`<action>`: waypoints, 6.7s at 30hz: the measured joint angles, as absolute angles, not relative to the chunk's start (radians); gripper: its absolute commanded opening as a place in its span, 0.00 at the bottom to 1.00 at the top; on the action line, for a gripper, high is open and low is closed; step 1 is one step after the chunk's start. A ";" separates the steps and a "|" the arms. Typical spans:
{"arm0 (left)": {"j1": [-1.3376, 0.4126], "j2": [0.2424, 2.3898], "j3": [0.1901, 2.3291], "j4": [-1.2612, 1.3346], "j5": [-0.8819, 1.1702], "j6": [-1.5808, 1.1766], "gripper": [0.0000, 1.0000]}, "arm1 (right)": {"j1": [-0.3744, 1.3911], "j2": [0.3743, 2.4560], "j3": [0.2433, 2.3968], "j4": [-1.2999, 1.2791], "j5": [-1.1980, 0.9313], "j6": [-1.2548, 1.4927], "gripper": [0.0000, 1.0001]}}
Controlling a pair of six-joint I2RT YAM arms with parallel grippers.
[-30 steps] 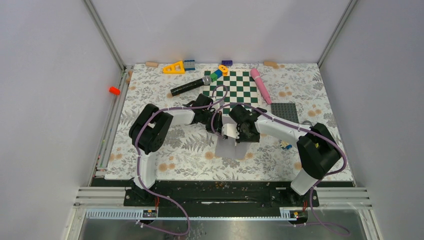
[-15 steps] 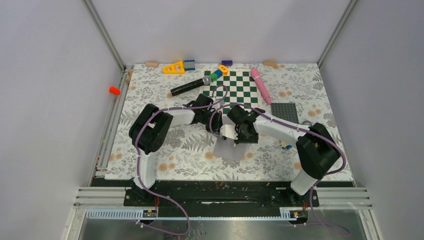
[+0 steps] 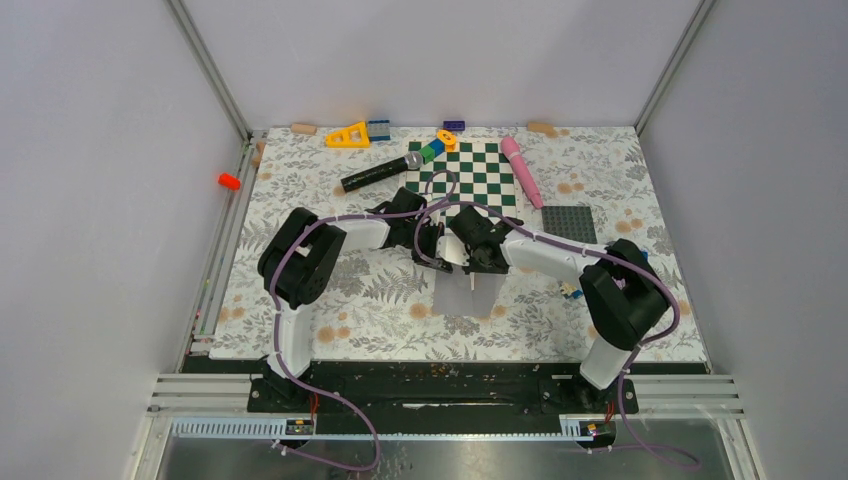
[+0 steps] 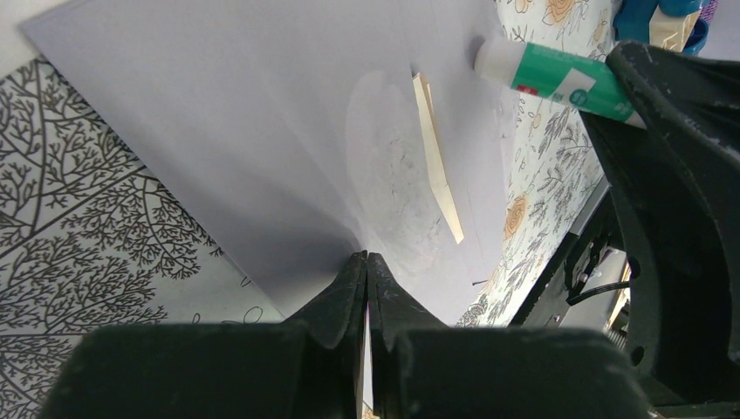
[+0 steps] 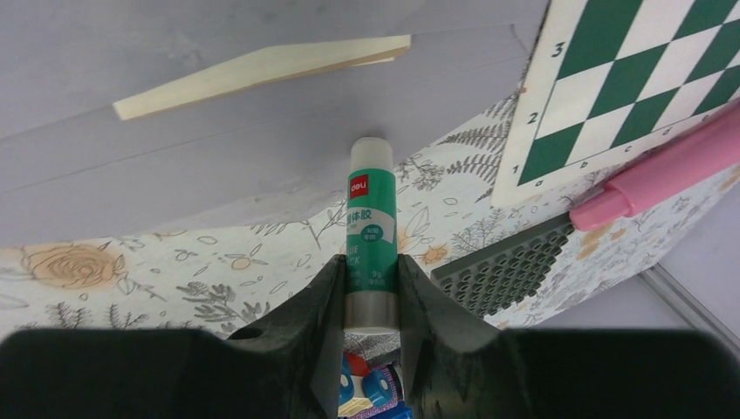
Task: Place the letter into the envelope and seal it
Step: Paint the envelope at the center of the board, then place the solid glue at the center of the board.
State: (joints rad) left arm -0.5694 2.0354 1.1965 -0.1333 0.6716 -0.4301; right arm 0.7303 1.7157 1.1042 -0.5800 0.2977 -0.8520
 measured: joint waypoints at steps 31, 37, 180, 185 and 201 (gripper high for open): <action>-0.574 2.031 1.196 -0.135 0.657 -0.426 0.00 | 0.749 1.622 1.079 -0.777 0.072 -0.879 0.00; -0.575 2.031 1.196 -0.135 0.657 -0.426 0.00 | 0.751 1.633 1.055 -0.735 0.156 -0.879 0.00; -0.646 1.671 1.021 0.123 1.224 -0.301 0.63 | 0.380 1.737 1.371 -1.162 -1.139 -0.796 0.00; -0.627 1.674 1.007 0.242 1.222 -0.386 0.67 | 0.382 1.737 1.371 -1.169 -1.146 -0.807 0.00; -0.628 1.674 1.007 0.205 1.219 -0.347 0.38 | 0.336 1.737 1.371 -1.168 -1.172 -0.805 0.00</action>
